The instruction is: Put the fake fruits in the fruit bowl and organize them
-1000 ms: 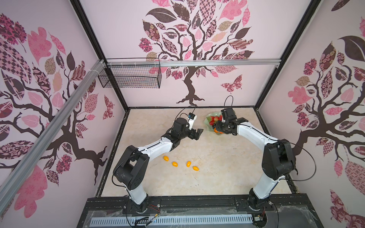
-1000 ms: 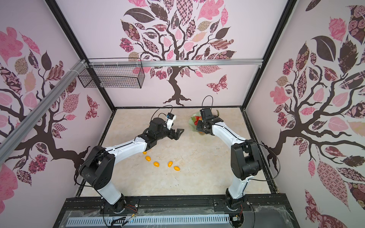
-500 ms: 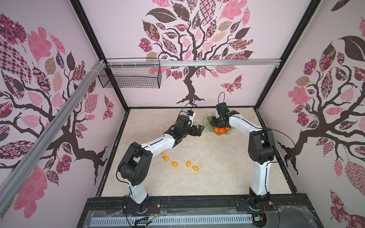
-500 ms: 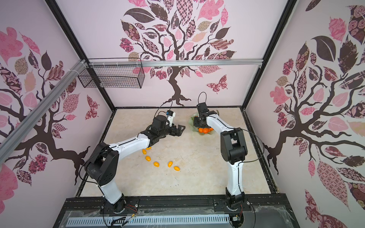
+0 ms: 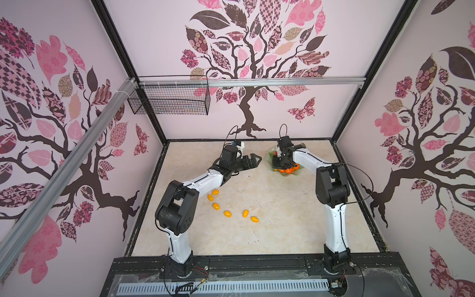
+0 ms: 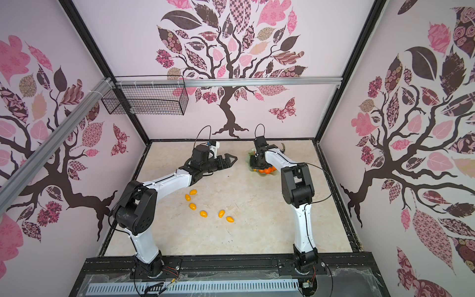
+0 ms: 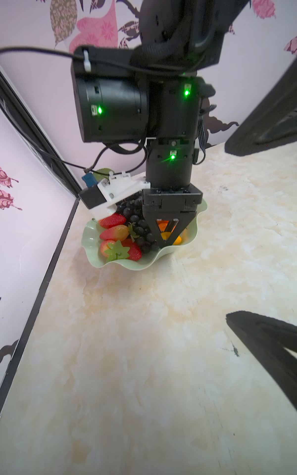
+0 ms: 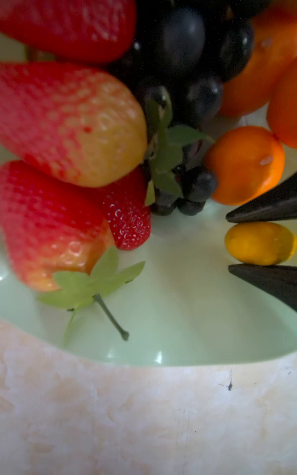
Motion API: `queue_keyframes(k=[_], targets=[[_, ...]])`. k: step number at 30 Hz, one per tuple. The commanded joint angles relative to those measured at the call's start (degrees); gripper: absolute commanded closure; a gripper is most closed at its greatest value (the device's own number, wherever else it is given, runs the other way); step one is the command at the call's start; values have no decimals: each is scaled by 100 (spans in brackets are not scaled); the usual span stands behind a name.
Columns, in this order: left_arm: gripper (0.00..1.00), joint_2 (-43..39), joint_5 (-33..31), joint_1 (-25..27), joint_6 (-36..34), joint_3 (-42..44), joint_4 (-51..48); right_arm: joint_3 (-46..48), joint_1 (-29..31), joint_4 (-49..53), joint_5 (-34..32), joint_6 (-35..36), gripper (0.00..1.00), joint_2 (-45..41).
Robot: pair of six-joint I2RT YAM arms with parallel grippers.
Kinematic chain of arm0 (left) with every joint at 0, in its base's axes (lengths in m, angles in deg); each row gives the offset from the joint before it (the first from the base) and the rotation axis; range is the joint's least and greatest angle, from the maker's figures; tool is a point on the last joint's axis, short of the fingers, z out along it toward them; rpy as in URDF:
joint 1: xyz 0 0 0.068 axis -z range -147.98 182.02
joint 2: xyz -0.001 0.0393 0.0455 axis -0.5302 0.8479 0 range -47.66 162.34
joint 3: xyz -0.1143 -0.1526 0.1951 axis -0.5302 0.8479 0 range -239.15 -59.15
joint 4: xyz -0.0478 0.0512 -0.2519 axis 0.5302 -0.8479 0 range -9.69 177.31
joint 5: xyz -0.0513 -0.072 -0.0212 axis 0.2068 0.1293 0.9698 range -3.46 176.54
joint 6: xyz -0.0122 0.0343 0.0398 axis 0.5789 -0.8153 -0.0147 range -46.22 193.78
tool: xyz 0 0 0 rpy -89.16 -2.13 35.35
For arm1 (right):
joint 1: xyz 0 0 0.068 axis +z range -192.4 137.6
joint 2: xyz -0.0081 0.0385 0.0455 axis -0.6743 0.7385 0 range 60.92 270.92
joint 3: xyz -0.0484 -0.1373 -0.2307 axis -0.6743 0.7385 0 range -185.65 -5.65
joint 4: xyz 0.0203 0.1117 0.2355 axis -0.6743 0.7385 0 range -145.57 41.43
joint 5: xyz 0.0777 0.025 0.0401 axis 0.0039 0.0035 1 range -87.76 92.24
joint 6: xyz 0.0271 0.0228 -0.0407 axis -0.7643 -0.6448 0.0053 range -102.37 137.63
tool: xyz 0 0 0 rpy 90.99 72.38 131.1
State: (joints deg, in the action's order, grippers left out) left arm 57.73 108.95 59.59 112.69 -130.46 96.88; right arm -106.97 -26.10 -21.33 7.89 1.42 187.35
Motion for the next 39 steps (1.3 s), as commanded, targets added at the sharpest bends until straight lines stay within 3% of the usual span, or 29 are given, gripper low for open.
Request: queue_keyframes(k=[1,9,16,26,31,39], targets=[[1,-35,184,28,150,-149,232,-300,-39,174,26,39,65,243],[1,-163,93,29,-69,-146,126,-357,-39,316,79,18,58,39],[1,-594,107,7,-1345,-177,-530,-195,-39,358,15,12,57,-607],[1,-910,2211,-146,-3601,-353,-1456,1347,260,-300,359,-325,57,-1951],[1,-1097,2827,-217,-4591,-286,-2086,2165,746,-473,310,-424,57,-2469],[2,-2153,3370,-276,-7081,781,-2974,3211,1215,-572,684,-593,57,-3212]])
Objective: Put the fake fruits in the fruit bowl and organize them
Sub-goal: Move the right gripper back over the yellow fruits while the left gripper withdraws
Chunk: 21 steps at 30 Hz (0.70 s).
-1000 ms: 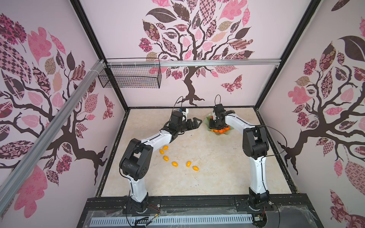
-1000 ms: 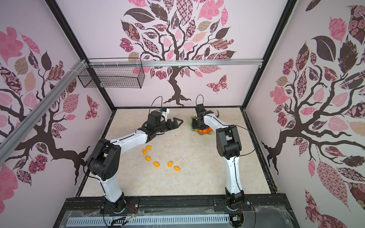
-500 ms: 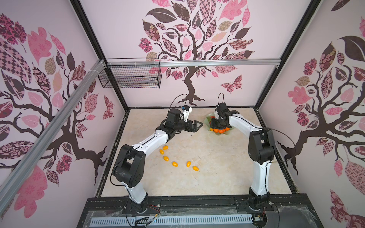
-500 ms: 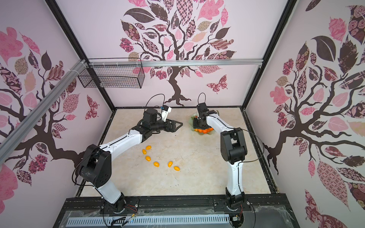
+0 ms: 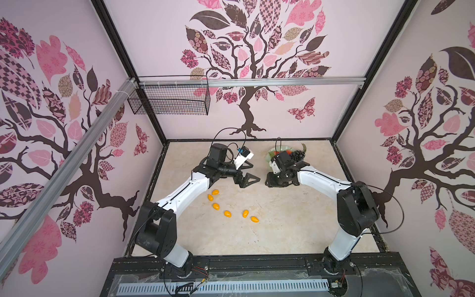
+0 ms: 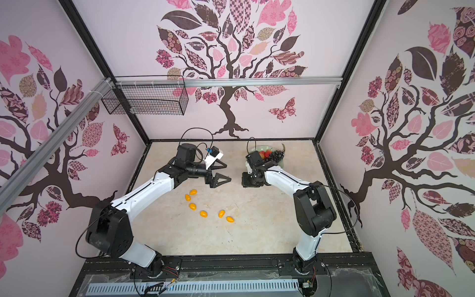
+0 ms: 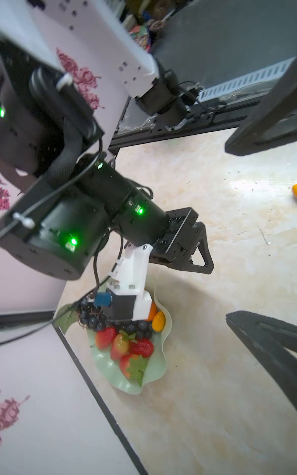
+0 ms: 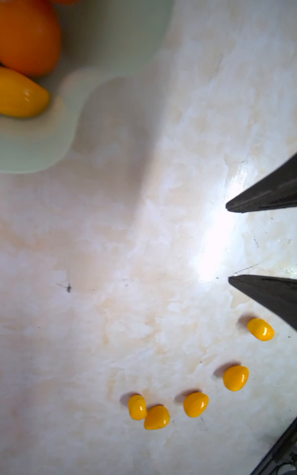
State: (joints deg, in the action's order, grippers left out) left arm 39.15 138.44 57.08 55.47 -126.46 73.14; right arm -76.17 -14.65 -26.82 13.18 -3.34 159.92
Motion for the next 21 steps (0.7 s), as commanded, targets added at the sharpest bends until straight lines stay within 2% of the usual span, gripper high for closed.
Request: queue_keyframes(k=[1,6,10,14,21], targets=[[2,-413,422,-25,-1593,486,-741,215,168,8,157,-118,57,-531],[2,-704,436,-19,-2353,712,-1292,650,848,52,178,-260,57,-722],[2,-709,917,5,-2960,677,-2035,892,1384,65,195,-404,56,-711],[1,-679,1377,34,-3042,603,-2361,1055,1723,-11,349,-494,56,-613],[1,-578,1125,112,-3513,521,-2941,1034,1957,57,513,-447,57,-355]])
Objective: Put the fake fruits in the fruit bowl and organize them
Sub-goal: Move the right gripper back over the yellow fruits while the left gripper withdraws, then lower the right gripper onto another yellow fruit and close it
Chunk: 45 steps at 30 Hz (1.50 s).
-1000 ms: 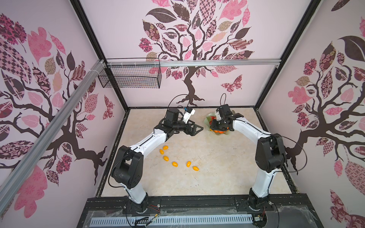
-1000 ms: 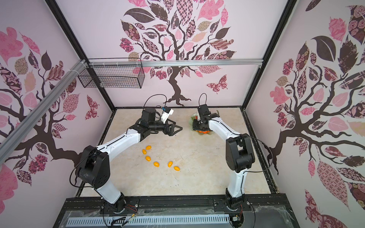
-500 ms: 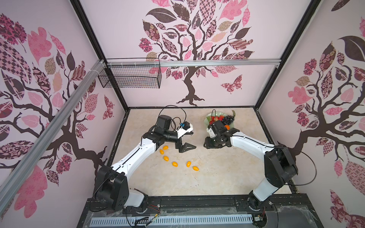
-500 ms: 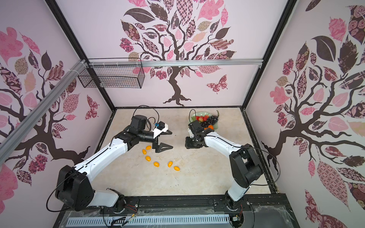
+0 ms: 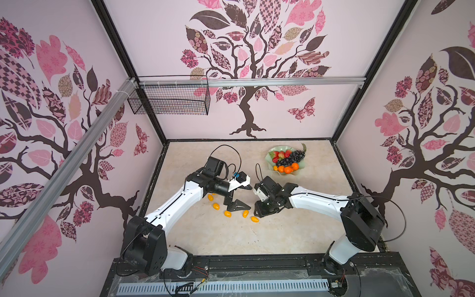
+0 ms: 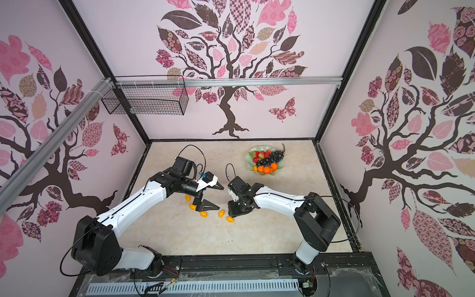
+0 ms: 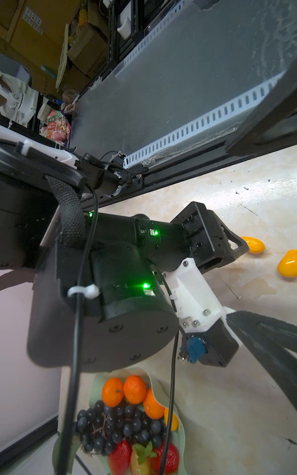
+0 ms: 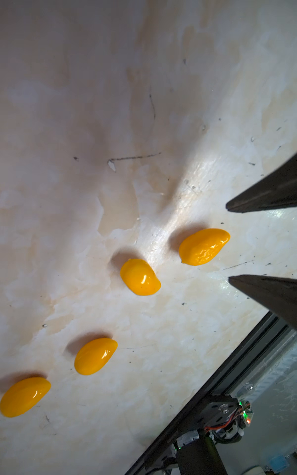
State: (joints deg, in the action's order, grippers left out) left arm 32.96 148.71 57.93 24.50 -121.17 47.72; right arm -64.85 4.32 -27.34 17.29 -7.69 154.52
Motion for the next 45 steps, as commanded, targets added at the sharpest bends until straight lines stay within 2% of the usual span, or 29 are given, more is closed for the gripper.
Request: queue_keyframes(k=[1,8,31,45], targets=[[1,25,72,17,-422,1,-392,-101,82,123,125,0,57,241],[1,17,144,-44,-520,-16,-411,-268,189,92,131,23,57,600],[1,119,285,-108,-524,-90,-396,-364,259,145,149,101,58,996],[1,159,276,-116,-467,-108,-360,-479,347,368,-126,100,61,1222]])
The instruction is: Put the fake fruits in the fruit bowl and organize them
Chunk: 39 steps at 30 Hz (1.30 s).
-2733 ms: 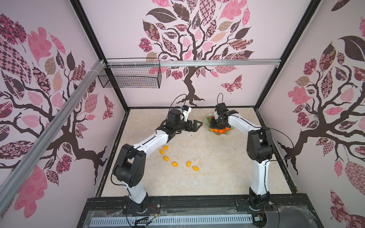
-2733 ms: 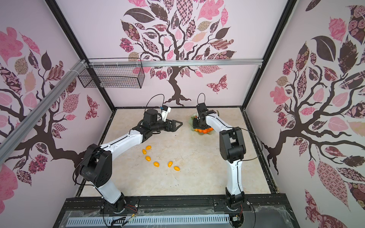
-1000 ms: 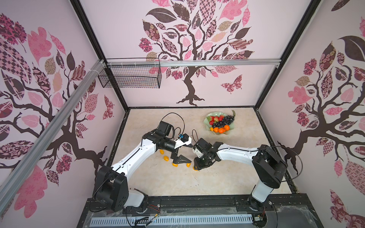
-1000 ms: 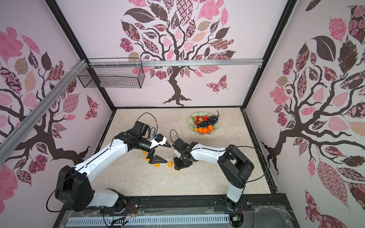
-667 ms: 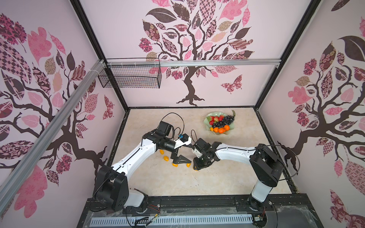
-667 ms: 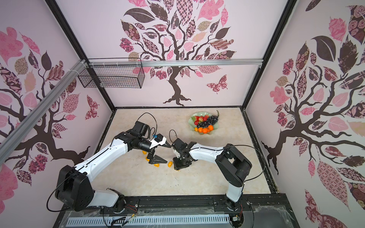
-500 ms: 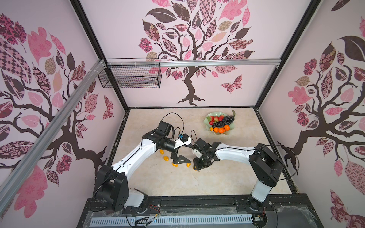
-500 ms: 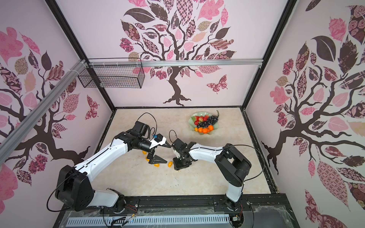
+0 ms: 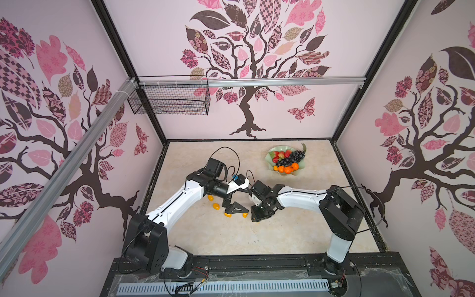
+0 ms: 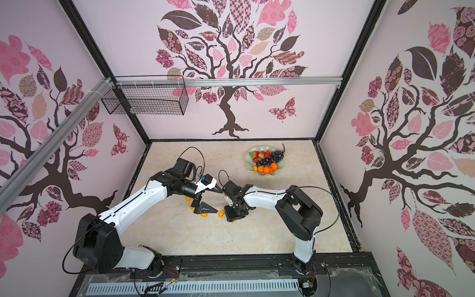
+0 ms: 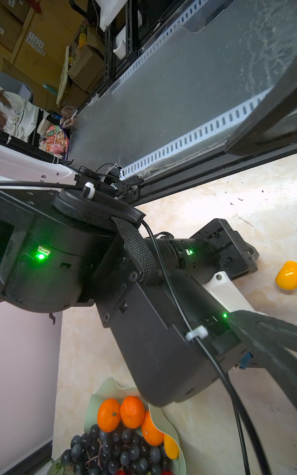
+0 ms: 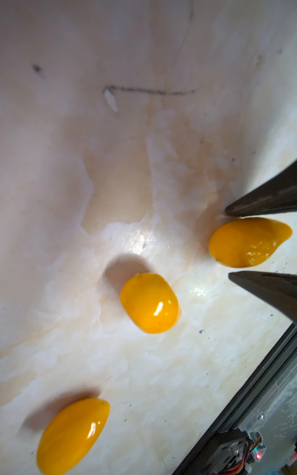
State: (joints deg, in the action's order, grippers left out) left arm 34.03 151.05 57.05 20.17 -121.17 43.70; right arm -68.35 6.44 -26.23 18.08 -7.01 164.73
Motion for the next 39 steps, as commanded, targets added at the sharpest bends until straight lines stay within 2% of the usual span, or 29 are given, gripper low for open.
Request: queue_keyframes(k=[1,11,22,27,31,39], targets=[[1,53,45,-26,-40,-108,38,-120,135,265,-241,22,62,192],[1,93,71,-31,-204,-126,-35,-88,137,242,-380,-45,67,31],[1,126,-50,-27,211,-17,454,-132,-34,200,-229,-89,72,-392],[2,56,-200,-25,570,105,942,0,-509,134,29,-116,73,-776],[1,-20,-538,104,1599,487,2432,72,-1092,175,69,-55,73,-1107],[1,224,-1824,811,2627,724,3874,-129,-2369,260,226,3,73,-1355]])
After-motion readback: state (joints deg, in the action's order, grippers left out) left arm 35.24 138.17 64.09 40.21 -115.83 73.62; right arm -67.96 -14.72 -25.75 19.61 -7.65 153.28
